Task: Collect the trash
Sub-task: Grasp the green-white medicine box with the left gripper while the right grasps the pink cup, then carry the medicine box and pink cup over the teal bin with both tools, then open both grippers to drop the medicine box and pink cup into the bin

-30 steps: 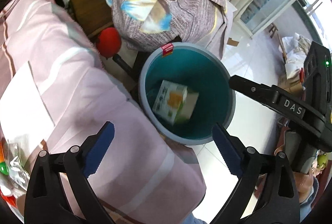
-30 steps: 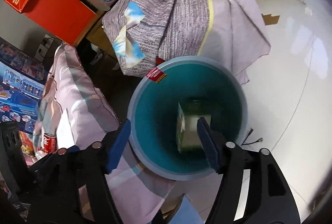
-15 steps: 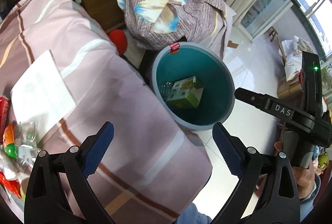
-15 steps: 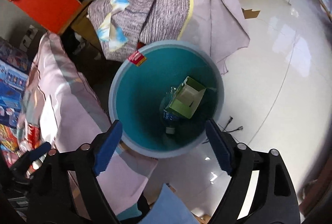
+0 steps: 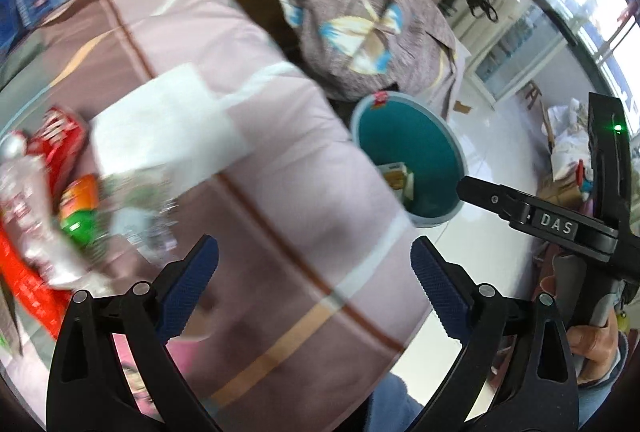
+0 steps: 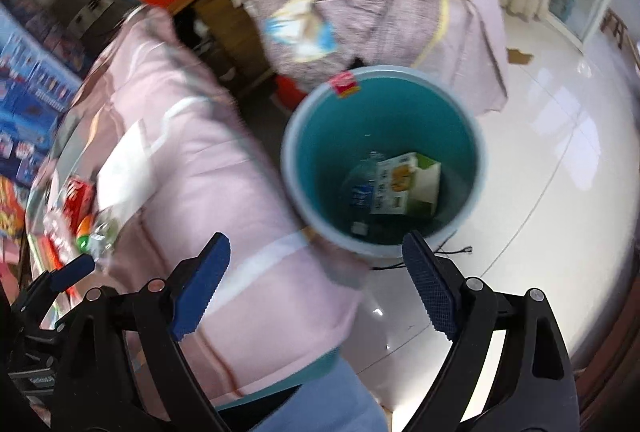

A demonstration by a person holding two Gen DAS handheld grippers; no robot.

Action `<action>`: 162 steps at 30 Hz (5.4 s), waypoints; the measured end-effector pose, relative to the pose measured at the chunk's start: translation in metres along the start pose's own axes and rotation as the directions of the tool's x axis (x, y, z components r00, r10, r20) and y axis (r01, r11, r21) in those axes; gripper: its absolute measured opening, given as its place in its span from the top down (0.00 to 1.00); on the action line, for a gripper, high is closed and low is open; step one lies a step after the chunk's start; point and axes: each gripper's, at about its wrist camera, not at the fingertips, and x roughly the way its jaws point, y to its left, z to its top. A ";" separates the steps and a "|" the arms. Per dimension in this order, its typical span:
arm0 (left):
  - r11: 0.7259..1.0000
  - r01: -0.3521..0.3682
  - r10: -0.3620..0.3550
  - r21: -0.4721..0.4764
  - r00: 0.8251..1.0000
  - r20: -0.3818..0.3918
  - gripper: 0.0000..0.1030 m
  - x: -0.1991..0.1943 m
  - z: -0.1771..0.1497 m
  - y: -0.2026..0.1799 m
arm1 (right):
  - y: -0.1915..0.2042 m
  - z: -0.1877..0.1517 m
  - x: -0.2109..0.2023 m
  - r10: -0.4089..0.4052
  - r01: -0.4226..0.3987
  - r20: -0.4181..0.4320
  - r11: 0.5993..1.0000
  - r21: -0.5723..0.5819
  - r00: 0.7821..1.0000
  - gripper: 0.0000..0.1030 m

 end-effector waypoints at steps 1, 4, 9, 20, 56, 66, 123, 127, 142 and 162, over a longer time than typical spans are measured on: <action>1.000 -0.005 0.005 -0.009 1.000 0.007 0.06 -0.005 -0.003 0.007 | 0.013 -0.002 -0.002 0.009 -0.009 0.000 1.000 -0.020 1.000 0.18; 0.999 -0.022 0.024 -0.046 0.999 0.034 0.06 -0.022 -0.015 0.037 | 0.047 -0.008 -0.004 0.017 -0.017 0.001 0.996 -0.082 1.000 0.18; 0.993 -0.066 0.073 -0.095 0.995 0.070 0.06 -0.051 -0.034 0.089 | 0.104 -0.024 -0.001 0.050 -0.056 -0.040 0.985 -0.164 0.998 0.18; 0.964 -0.123 0.161 -0.236 0.976 0.148 0.05 -0.107 -0.095 0.206 | 0.198 -0.081 0.015 0.095 -0.143 -0.191 0.957 -0.253 0.977 0.18; 0.925 -0.284 0.323 -0.252 0.938 0.127 0.21 -0.085 -0.089 0.294 | 0.237 -0.080 0.056 0.020 -0.061 -0.152 0.961 -0.271 0.988 0.39; 0.920 -0.243 0.313 -0.307 0.928 0.204 0.21 -0.134 -0.099 0.278 | 0.221 -0.074 0.045 0.076 -0.108 -0.132 0.962 -0.249 0.988 0.39; 0.936 -0.028 0.076 0.351 0.989 -0.125 0.20 0.130 0.092 -0.153 | -0.160 0.022 -0.009 -0.013 -0.045 0.174 0.944 0.328 0.985 0.39; 0.938 -0.039 0.097 0.346 0.983 -0.153 0.20 0.145 0.092 -0.152 | -0.160 0.027 -0.005 -0.023 -0.030 0.160 0.947 0.319 0.987 0.38; 0.966 -0.015 0.055 0.259 0.987 -0.148 0.11 0.131 0.081 -0.117 | -0.140 0.044 0.026 -0.010 -0.018 0.103 0.963 0.268 0.995 0.38; 0.986 0.026 -0.011 0.162 0.995 -0.096 0.06 0.086 0.059 -0.078 | -0.112 0.029 0.033 -0.032 0.025 0.022 0.970 0.243 0.999 0.20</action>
